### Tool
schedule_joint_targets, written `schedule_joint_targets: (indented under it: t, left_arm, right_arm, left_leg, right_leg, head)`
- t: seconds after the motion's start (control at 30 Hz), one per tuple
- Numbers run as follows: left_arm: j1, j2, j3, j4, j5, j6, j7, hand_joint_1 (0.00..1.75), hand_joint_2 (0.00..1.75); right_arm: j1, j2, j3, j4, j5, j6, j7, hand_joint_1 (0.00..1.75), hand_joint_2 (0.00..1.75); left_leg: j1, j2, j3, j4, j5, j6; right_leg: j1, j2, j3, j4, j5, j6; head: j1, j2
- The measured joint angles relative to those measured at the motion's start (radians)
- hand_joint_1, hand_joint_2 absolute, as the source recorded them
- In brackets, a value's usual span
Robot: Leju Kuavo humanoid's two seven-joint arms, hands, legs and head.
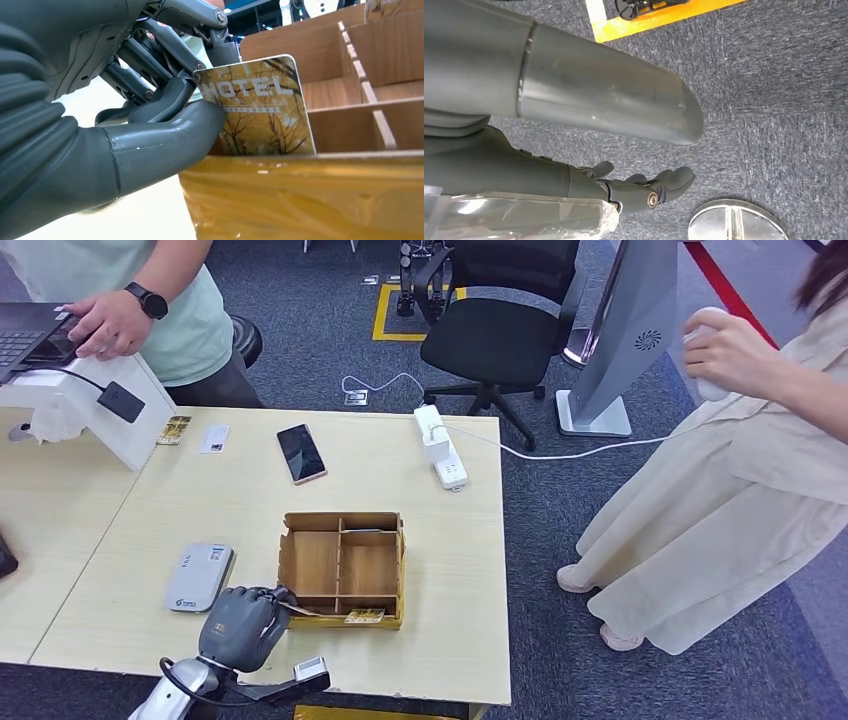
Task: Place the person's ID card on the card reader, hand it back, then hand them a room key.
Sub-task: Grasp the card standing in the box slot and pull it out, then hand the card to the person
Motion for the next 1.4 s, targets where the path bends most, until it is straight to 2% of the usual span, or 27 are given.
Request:
schedule_joint_targets:
  t: [0.2, 0.67, 0.97, 1.4]
  left_arm:
    - [-0.010, 0.003, 0.030, -0.034, 0.013, 0.004, -0.013, 1.75, 1.75]
    - [-0.089, 0.012, 0.136, -0.075, 0.098, 0.023, -0.049, 1.75, 1.75]
    - [-0.194, 0.033, 0.215, -0.078, 0.174, 0.008, -0.063, 1.75, 1.75]
    - [-0.362, 0.034, 0.258, -0.018, 0.273, 0.008, -0.060, 1.75, 1.75]
  right_arm:
    - [0.003, 0.001, 0.019, -0.006, -0.011, 0.002, 0.008, 0.00, 0.00]
    - [0.006, 0.000, 0.039, -0.001, -0.032, 0.000, 0.007, 0.00, 0.00]
    - [0.006, 0.000, 0.065, 0.004, -0.031, 0.000, 0.024, 0.00, 0.00]
    - [0.006, 0.000, 0.091, 0.013, -0.050, 0.000, 0.028, 0.00, 0.00]
  left_leg:
    - [0.000, 0.000, 0.000, 0.000, 0.000, 0.000]
    - [0.000, 0.000, 0.000, 0.000, 0.000, 0.000]
    - [0.000, 0.000, 0.000, 0.000, 0.001, 0.000]
    - [0.000, -0.001, 0.000, 0.000, 0.001, 0.000]
  right_leg:
    - [0.000, 0.000, 0.000, 0.000, 0.000, 0.000]
    - [0.000, 0.000, 0.000, 0.000, 0.000, 0.000]
    - [0.000, 0.000, 0.000, 0.000, 0.000, 0.000]
    - [0.000, 0.000, 0.000, 0.000, 0.000, 0.000]
  head:
    - [0.000, 0.000]
    - [0.001, 0.000]
    - [0.001, 0.000]
    - [0.001, 0.000]
